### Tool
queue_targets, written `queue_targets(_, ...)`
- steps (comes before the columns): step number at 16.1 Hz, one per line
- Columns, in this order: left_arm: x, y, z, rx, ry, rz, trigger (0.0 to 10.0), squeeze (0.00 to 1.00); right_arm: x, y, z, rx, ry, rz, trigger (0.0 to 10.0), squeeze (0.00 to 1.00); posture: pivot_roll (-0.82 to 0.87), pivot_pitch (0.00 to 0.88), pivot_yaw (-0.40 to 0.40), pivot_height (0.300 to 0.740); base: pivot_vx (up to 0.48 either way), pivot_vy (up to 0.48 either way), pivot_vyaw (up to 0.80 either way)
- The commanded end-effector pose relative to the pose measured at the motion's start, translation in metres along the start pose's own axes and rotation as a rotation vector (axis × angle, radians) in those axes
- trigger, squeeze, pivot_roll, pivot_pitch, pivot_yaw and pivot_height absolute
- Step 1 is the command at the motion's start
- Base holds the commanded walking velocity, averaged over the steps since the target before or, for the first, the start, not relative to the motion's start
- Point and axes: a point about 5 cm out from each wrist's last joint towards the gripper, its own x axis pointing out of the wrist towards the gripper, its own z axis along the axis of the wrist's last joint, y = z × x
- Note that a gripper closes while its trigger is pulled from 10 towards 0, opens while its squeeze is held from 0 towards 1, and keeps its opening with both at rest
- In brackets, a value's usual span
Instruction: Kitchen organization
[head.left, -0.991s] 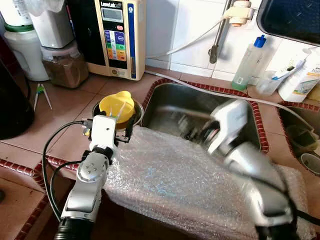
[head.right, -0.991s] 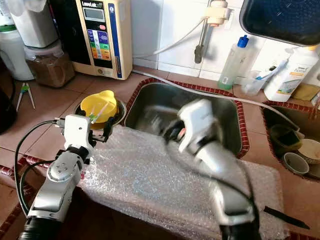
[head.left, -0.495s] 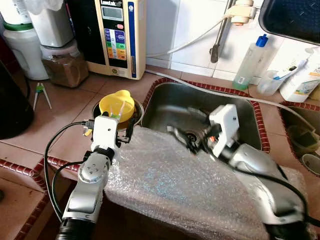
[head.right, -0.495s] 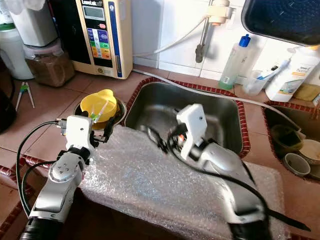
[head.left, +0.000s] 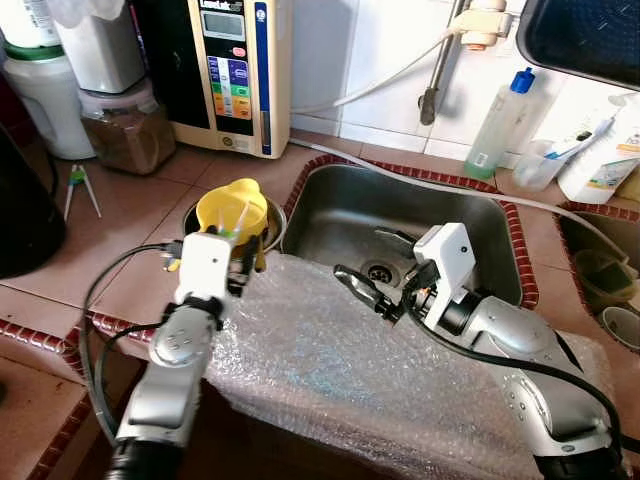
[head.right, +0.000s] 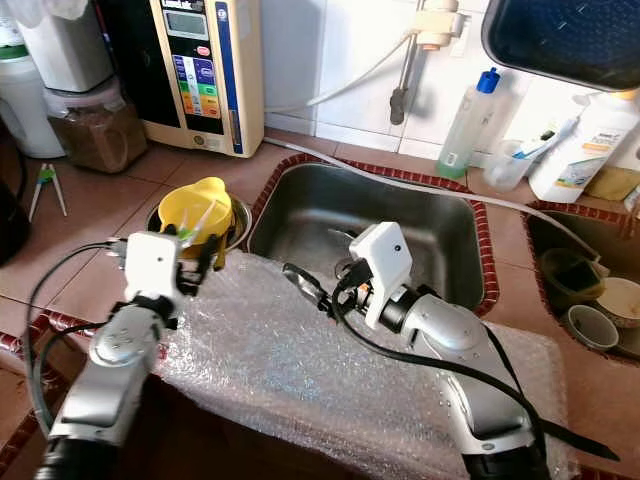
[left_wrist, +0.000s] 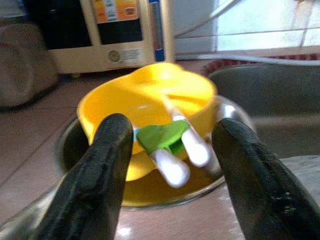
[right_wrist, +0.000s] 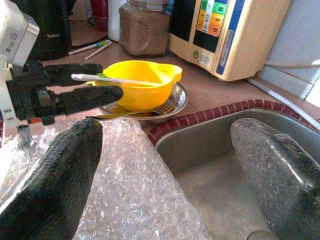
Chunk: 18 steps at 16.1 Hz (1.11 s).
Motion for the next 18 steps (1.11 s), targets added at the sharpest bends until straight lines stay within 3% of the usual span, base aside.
queue_targets(1,-0.0024,0.0036,-0.0002,0.002,0.003,0.007,0.0,0.00,-0.0007,0.0017,0.0010,-0.015,-0.001,0.016,10.0,0.00,0.00,0.017,-0.058,0.740,0.000,0.000,0.00)
queue_targets(4,-0.0016,0.0053,0.0004,0.017,0.001,0.007,0.0,0.00,0.0013,0.0067,-0.0007,-0.011,0.009,0.073,10.0,0.00,0.01,0.010,-0.060,0.740,0.000,0.000,0.00)
queue_targets(18,0.0006,0.0038,0.0048,0.024,-0.010,0.037,0.0,0.00,0.0060,0.0094,-0.0045,-0.033,0.019,0.094,10.0,0.00,0.01,0.004,-0.071,0.740,0.000,0.000,0.00)
